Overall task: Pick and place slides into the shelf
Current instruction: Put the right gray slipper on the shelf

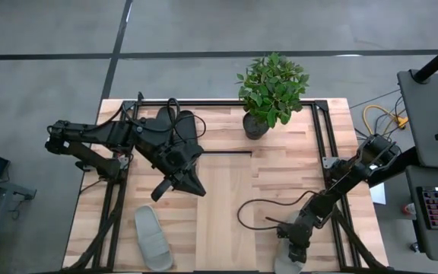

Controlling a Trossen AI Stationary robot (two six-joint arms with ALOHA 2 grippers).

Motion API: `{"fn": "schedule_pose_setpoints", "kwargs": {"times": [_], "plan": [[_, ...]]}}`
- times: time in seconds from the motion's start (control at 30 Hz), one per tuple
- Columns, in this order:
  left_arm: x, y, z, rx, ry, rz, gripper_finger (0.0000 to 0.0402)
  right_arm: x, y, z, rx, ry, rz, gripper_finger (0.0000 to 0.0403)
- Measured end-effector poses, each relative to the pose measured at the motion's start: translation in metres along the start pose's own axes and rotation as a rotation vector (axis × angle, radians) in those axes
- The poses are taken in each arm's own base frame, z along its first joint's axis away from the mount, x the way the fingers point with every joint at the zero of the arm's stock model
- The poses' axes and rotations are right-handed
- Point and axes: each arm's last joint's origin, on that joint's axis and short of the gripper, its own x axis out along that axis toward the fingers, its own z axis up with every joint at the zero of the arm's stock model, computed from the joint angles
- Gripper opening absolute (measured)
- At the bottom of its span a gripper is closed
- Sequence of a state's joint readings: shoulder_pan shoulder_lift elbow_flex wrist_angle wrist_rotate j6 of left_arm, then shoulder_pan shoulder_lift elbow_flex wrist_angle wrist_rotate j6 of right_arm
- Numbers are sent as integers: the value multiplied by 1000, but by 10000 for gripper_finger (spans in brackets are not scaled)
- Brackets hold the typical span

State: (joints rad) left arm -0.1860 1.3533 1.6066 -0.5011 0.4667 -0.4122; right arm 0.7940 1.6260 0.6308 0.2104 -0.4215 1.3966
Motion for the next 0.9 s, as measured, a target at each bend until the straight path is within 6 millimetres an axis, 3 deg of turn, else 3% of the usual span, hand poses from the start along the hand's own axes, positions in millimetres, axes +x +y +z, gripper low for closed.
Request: {"fn": "schedule_pose_setpoints", "kwargs": {"times": [0.4, 0.57, 0.9], "plan": [[0, 0, 0, 1, 0, 0, 0, -10, 1, -4, 28, -2, -31, 9], [0, 0, 0, 6, 1, 1, 0, -26, 2, -10, 39, -13, -80, 9], [0, 0, 0, 6, 2, 1, 0, -73, 9, -19, 88, -233, -109, 9]]}}
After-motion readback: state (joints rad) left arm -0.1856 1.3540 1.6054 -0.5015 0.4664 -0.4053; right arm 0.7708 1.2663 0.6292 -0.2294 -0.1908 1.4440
